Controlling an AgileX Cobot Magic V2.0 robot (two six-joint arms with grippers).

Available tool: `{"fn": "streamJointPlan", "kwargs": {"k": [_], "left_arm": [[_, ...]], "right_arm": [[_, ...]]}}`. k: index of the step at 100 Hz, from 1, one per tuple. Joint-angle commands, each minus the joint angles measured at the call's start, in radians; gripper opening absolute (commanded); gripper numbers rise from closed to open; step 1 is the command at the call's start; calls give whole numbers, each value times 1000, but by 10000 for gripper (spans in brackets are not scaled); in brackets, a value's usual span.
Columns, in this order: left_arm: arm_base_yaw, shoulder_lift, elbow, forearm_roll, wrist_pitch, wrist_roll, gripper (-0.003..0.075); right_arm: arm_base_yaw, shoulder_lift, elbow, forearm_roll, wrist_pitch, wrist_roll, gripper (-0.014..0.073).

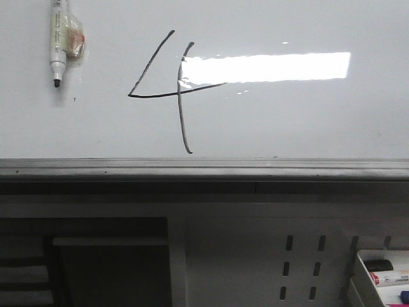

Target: Write number 4 on whiteboard

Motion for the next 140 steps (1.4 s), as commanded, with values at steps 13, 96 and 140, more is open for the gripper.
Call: {"fn": "streamJointPlan", "kwargs": {"k": [13, 96, 140], "left_arm": [[1, -28, 29, -8, -68, -13, -20], [1, -28, 29, -8, -68, -13, -20], [1, -28, 29, -8, -68, -13, -20]], "right_arm": [[-5, 13, -28, 17, -73, -9, -66], [-299, -35, 254, -759, -269, 524, -66], [-299, -35, 254, -785, -264, 526, -66]]}}
